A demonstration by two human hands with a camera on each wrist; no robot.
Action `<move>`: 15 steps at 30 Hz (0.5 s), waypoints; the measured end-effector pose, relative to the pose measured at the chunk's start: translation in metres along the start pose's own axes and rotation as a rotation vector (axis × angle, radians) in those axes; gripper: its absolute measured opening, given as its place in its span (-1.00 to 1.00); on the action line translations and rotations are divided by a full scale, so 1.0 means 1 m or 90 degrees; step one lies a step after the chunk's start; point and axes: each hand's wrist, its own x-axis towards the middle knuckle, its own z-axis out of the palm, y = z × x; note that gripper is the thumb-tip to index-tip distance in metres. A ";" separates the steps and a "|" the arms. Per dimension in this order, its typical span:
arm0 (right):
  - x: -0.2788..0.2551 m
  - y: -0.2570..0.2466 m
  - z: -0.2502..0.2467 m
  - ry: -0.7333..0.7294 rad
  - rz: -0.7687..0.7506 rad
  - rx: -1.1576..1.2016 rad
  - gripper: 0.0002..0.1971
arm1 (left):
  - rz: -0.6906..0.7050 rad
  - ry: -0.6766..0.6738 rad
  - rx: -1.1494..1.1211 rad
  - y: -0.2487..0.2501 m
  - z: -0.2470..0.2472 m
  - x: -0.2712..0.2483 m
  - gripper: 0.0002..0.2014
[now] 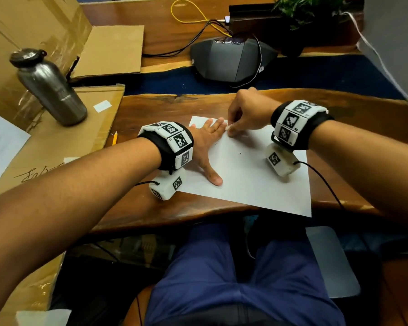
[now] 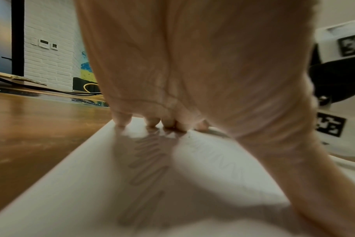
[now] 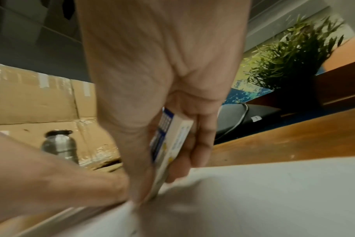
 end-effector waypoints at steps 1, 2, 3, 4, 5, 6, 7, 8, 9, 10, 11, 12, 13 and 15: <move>-0.005 -0.003 0.000 -0.063 -0.012 0.007 -0.80 | -0.001 -0.001 -0.002 0.001 0.000 -0.001 0.54; -0.008 -0.006 -0.002 -0.126 -0.020 0.017 -0.80 | -0.002 -0.004 -0.002 0.001 -0.001 -0.002 0.53; -0.009 -0.006 -0.003 -0.167 -0.019 0.027 -0.80 | -0.004 -0.007 0.000 0.001 -0.001 -0.002 0.53; -0.008 -0.004 -0.004 -0.167 -0.014 0.033 -0.79 | -0.005 -0.010 0.003 0.001 -0.001 -0.002 0.53; -0.004 -0.001 -0.005 -0.130 -0.002 0.033 -0.79 | -0.005 -0.009 0.006 0.001 -0.001 0.000 0.54; 0.000 0.002 -0.005 -0.071 0.010 0.028 -0.78 | -0.004 -0.010 0.009 0.000 -0.001 0.000 0.55; 0.004 0.006 -0.004 -0.011 0.024 0.022 -0.78 | -0.003 -0.010 0.010 0.001 -0.001 0.000 0.56; 0.006 0.008 -0.002 0.035 0.037 0.019 -0.77 | -0.004 -0.011 0.011 0.002 -0.001 0.000 0.56; 0.006 0.009 0.001 0.062 0.045 0.020 -0.78 | -0.005 -0.010 0.012 0.002 0.000 0.000 0.56; 0.005 0.008 0.003 0.065 0.044 0.020 -0.78 | -0.005 -0.007 0.011 0.002 -0.001 0.000 0.55; 0.001 0.006 0.003 0.042 0.040 0.021 -0.79 | -0.003 -0.007 0.008 0.002 0.000 0.000 0.55; -0.004 0.004 0.001 -0.006 0.034 0.017 -0.80 | -0.003 -0.006 0.004 0.002 -0.001 0.000 0.55; -0.010 0.000 -0.001 -0.069 0.031 0.010 -0.81 | -0.004 -0.004 0.000 0.001 0.000 0.000 0.55; -0.021 -0.001 -0.008 -0.153 0.033 0.000 -0.83 | -0.001 -0.005 0.005 0.002 0.000 0.000 0.55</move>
